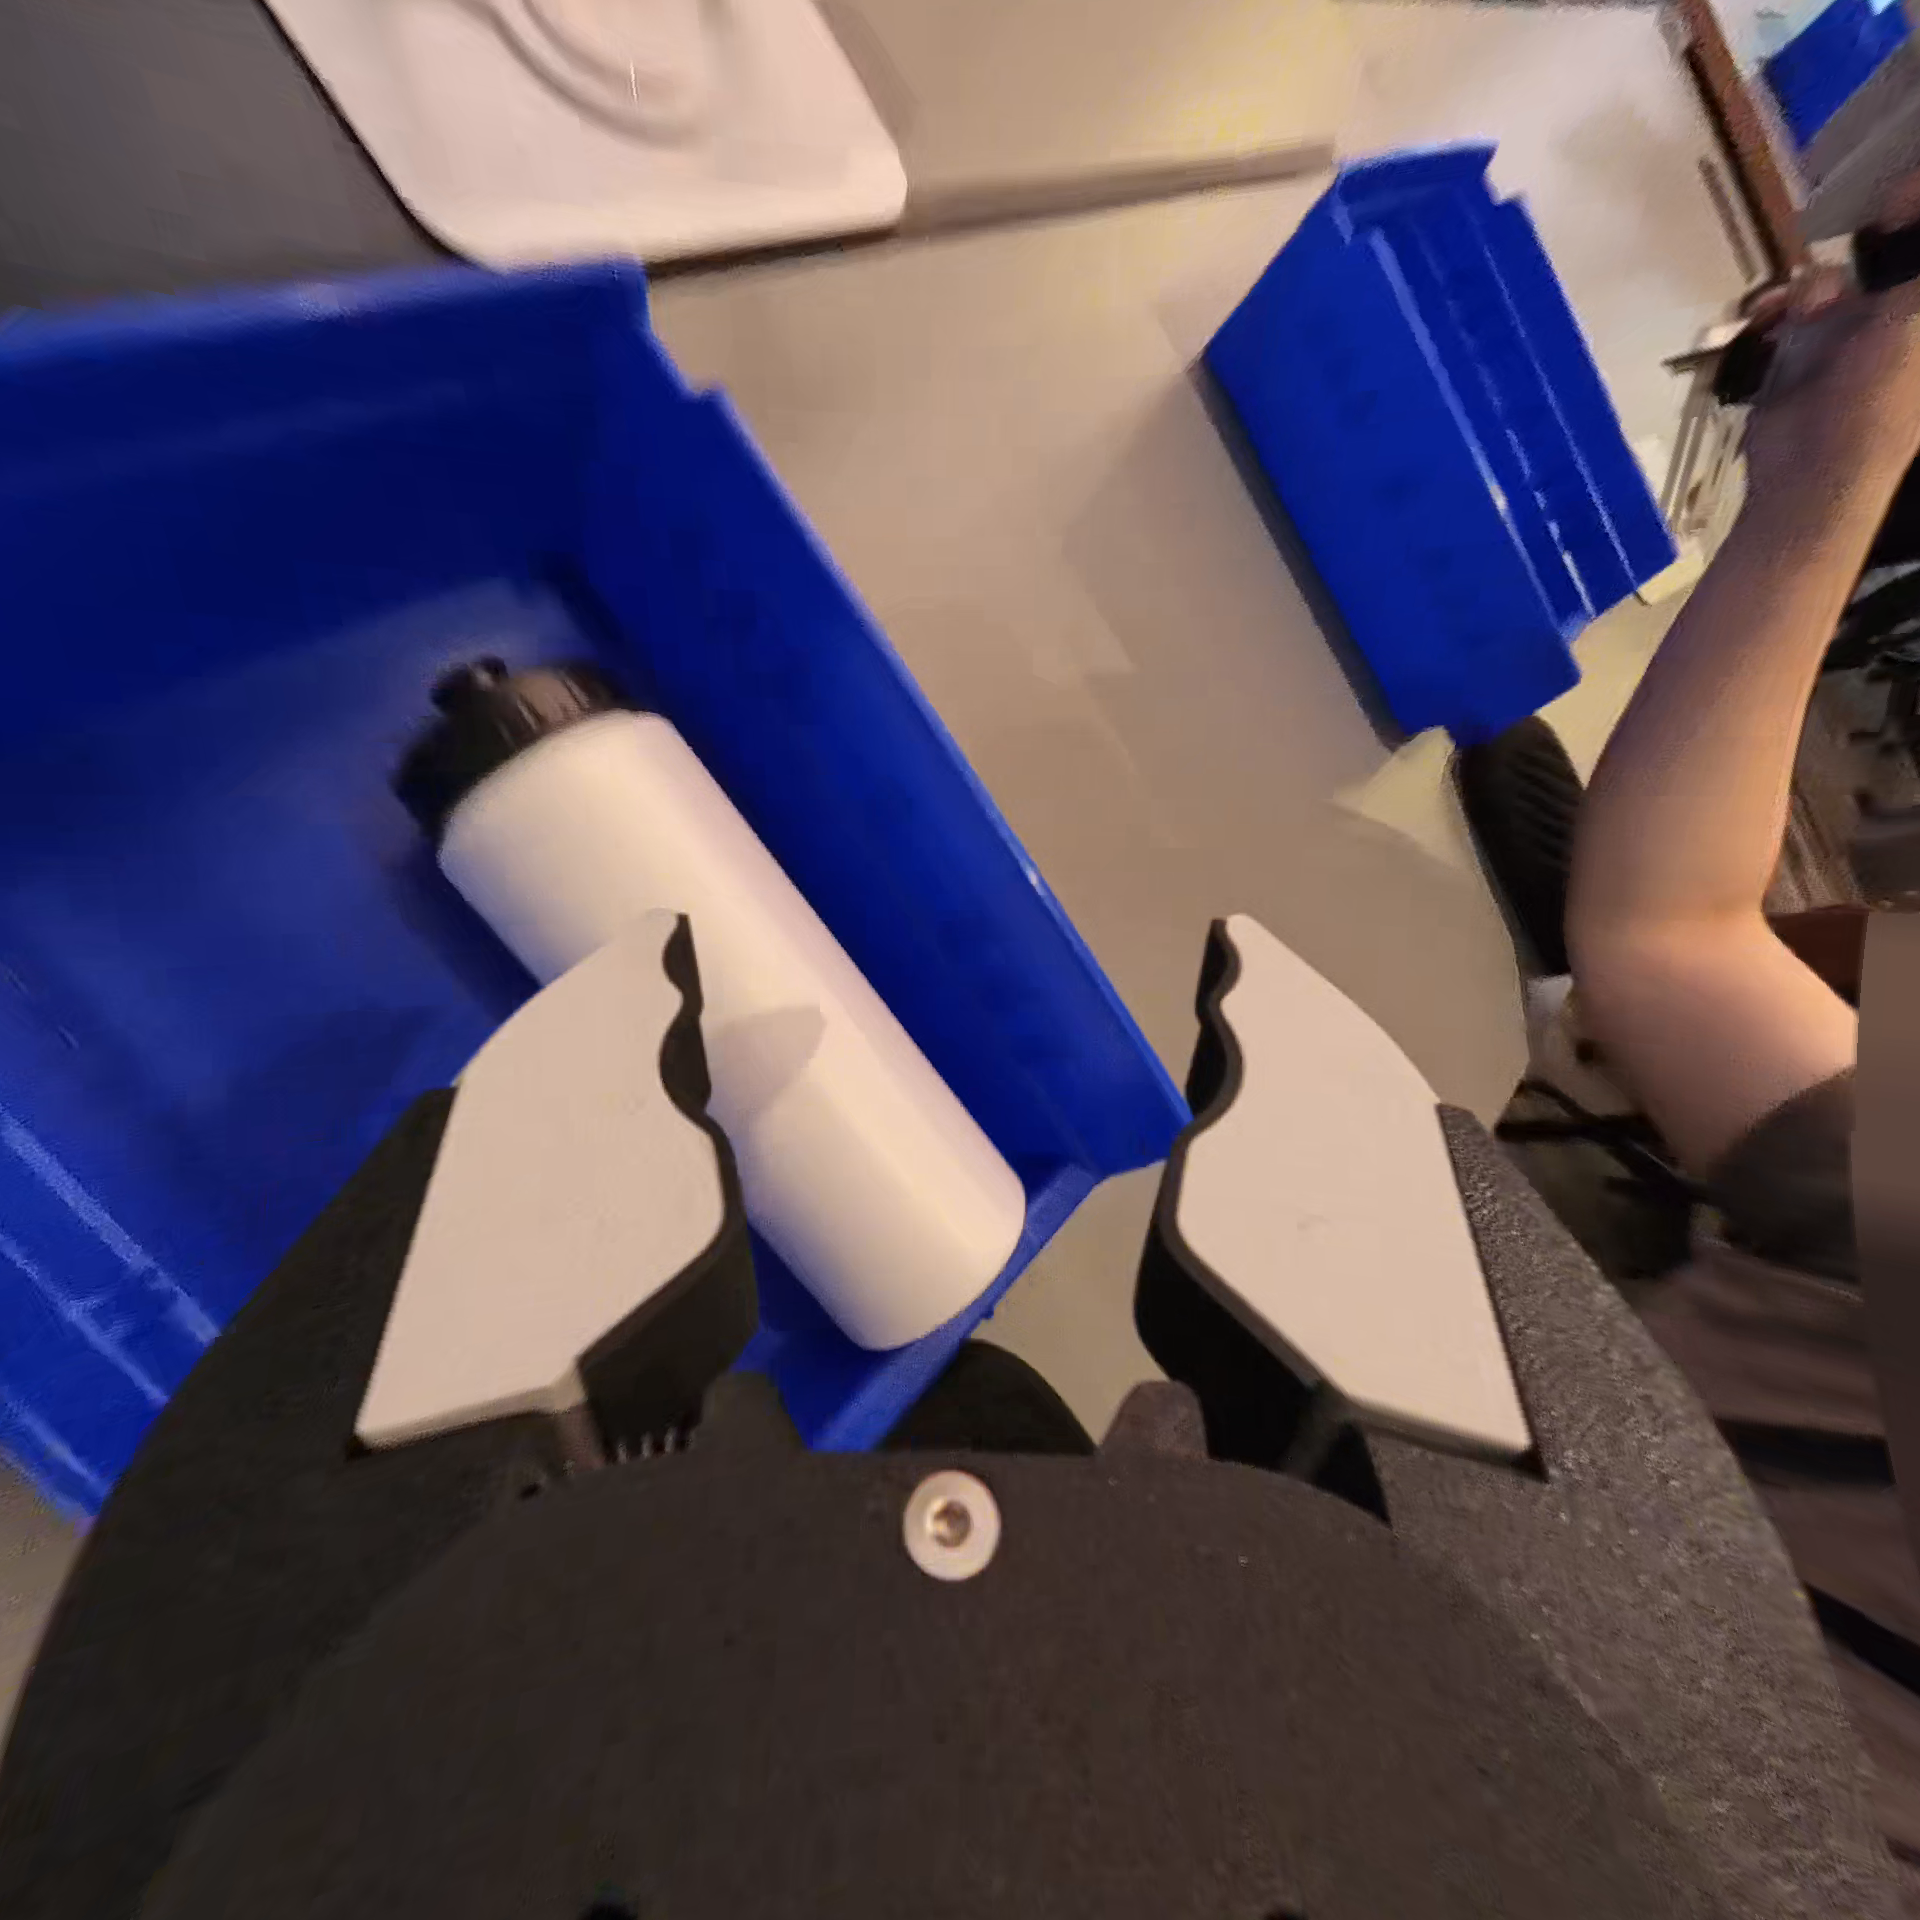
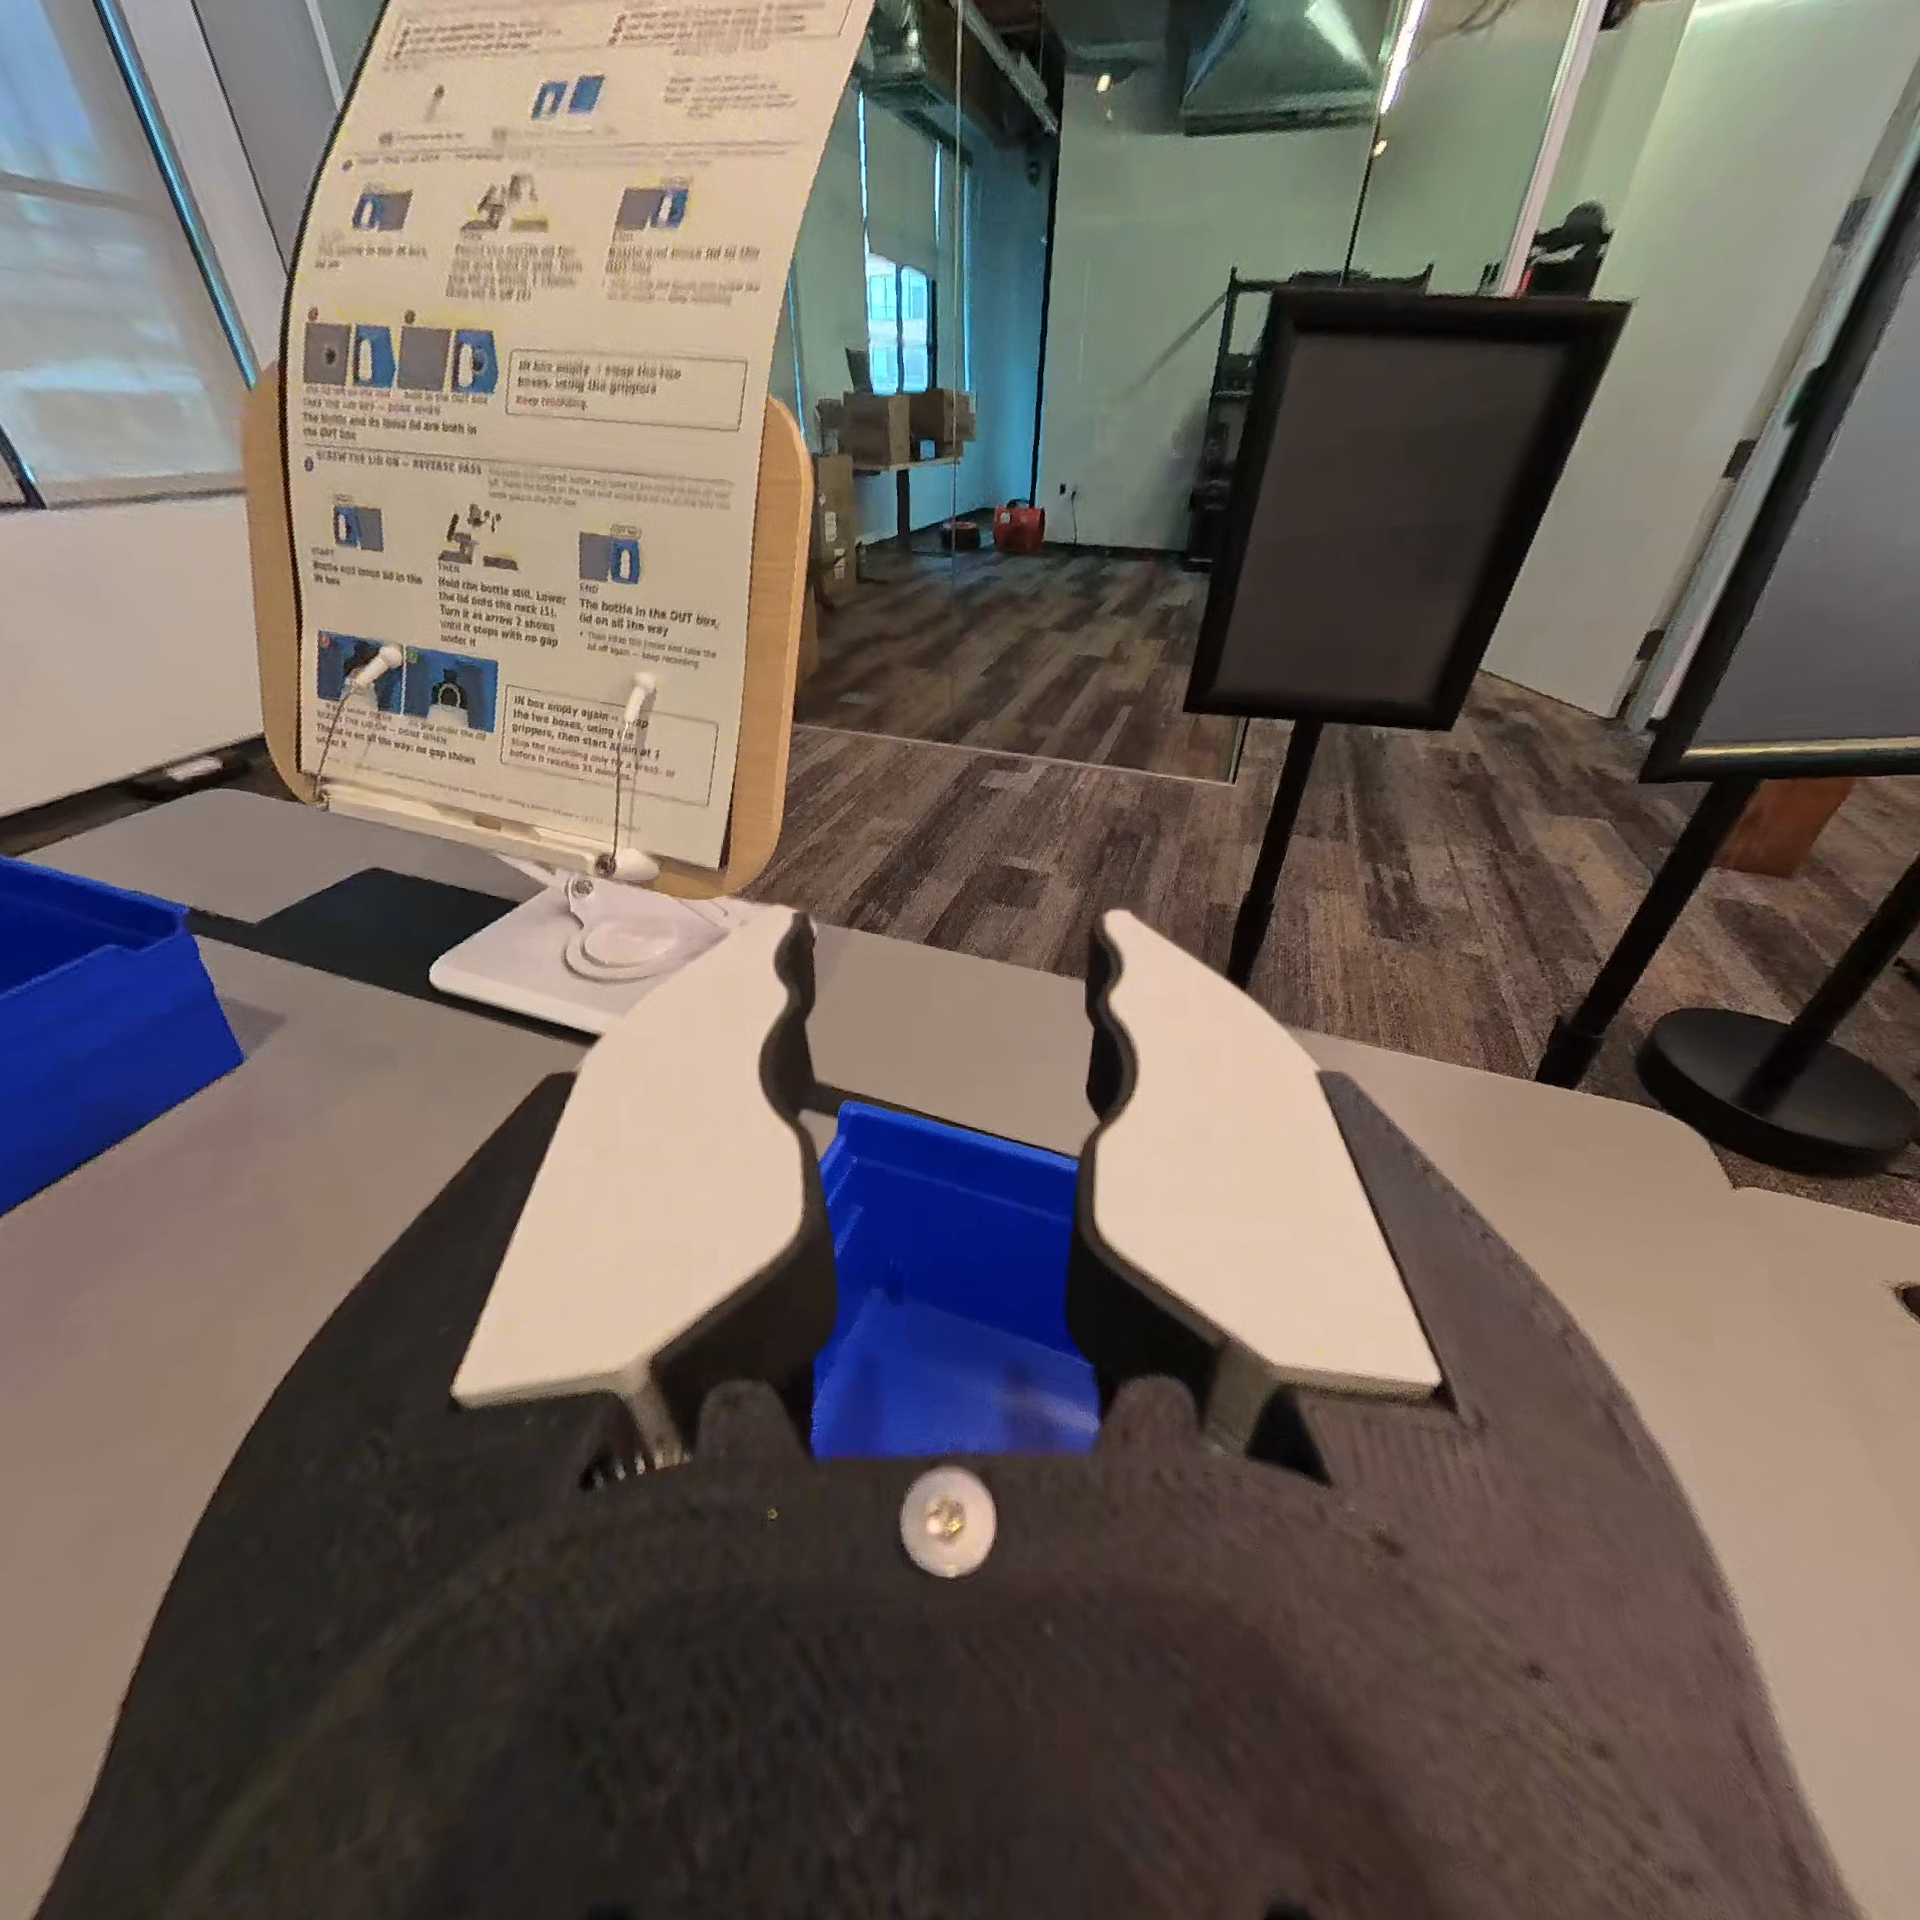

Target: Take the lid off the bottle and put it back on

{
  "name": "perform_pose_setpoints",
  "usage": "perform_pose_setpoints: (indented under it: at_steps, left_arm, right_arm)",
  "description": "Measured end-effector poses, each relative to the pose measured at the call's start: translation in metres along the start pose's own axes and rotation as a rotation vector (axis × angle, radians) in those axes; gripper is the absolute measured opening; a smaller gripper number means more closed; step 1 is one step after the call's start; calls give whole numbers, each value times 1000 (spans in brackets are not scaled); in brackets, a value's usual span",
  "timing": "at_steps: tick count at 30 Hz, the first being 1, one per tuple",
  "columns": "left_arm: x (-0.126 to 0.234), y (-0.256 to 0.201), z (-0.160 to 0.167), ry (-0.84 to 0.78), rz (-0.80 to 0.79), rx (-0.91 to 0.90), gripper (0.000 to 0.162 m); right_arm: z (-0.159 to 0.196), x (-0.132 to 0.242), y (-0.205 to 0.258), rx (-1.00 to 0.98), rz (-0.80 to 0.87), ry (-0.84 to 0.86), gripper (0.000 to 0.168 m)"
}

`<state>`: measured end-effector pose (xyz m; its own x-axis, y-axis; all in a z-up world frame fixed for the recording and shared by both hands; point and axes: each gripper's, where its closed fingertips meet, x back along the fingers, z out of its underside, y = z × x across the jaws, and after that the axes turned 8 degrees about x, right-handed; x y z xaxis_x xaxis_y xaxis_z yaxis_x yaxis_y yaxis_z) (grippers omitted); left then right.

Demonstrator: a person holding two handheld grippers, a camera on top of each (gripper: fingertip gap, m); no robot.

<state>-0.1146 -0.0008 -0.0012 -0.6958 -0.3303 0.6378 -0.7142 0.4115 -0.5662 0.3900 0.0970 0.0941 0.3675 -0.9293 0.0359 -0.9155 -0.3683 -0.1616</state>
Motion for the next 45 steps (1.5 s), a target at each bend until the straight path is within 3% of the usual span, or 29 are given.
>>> perform_pose_setpoints:
  at_steps: [6, 11, 14, 22, 27, 32, 45]
  left_arm:
    - [-24, 45, 15, 120, -268, 72, 94]
    - [-33, 79, 24, 180, -529, 122, 96]
    - [-43, 89, 31, 237, -626, 124, 103]
    - [-72, 92, 62, 421, -681, 140, 103]
    - [-58, 105, 76, 539, -820, 64, 85]
    - [-54, 123, 86, 643, -918, -6, 99]
    - [-55, 126, 81, 632, -774, -55, 99]
  right_arm:
    - [39, -9, 7, 108, -13, 194, 52]
    - [43, -16, 20, 139, -40, 221, 52]
    - [42, -15, 13, 219, 43, 231, 50]
    - [51, -17, 11, 328, 93, 307, 50]
    - [57, -21, 15, 388, 97, 343, 50]
    - [58, -23, 19, 441, 100, 353, 48]
    - [72, -30, 28, 494, 61, 402, 46]
